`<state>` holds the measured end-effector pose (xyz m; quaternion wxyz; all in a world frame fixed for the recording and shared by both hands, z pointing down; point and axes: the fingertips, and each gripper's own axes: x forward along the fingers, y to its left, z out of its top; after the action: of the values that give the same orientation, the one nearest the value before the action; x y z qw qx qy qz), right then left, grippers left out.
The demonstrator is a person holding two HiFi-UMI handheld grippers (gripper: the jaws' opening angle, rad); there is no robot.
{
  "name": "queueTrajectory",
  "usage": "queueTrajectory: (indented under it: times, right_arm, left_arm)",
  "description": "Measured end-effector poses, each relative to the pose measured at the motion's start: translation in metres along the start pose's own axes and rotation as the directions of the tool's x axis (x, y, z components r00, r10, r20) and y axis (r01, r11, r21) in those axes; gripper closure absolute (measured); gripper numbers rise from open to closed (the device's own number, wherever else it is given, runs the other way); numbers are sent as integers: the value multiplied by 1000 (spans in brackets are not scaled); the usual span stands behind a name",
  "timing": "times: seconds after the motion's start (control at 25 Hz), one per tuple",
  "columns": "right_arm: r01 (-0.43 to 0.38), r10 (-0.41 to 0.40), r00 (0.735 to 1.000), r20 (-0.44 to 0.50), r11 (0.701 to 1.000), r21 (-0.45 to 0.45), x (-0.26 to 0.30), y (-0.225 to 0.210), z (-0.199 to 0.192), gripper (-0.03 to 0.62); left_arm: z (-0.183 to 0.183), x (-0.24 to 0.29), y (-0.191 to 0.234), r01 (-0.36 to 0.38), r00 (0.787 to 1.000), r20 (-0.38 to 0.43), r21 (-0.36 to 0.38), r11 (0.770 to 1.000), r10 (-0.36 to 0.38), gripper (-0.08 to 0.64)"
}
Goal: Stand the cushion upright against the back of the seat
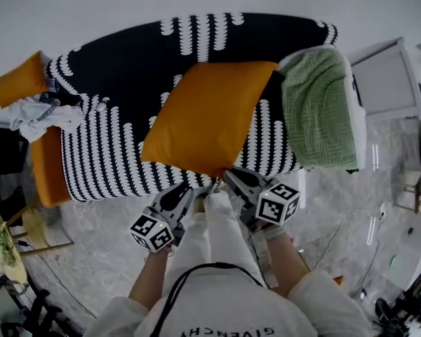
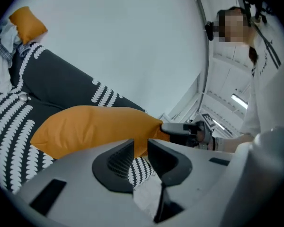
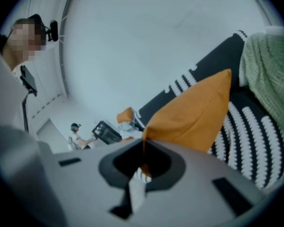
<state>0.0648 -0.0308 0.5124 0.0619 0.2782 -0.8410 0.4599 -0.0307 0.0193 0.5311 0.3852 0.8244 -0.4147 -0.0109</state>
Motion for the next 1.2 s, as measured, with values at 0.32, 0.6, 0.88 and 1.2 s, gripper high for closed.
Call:
queueTrajectory:
  times: [0.32, 0.6, 0.88, 1.2]
  right_arm:
    - [-82, 81, 995, -49, 997, -15, 33, 18, 29, 568]
    - [-158, 160, 982, -99, 987, 21, 74, 36, 54, 568]
    - [-199, 200, 968, -153, 980, 25, 112, 53, 69, 568]
    - [-225, 190, 933, -307, 971, -82, 161, 79, 59, 568]
  left_arm:
    - [22, 25, 3, -130, 992, 38, 211, 969, 124, 356]
    - [55, 49, -2, -190, 981, 62, 498, 846, 185, 293]
    - [82, 45, 22, -347, 934, 126, 549, 760, 335, 264]
    - [111, 25, 64, -545, 826, 185, 502, 671, 532, 265]
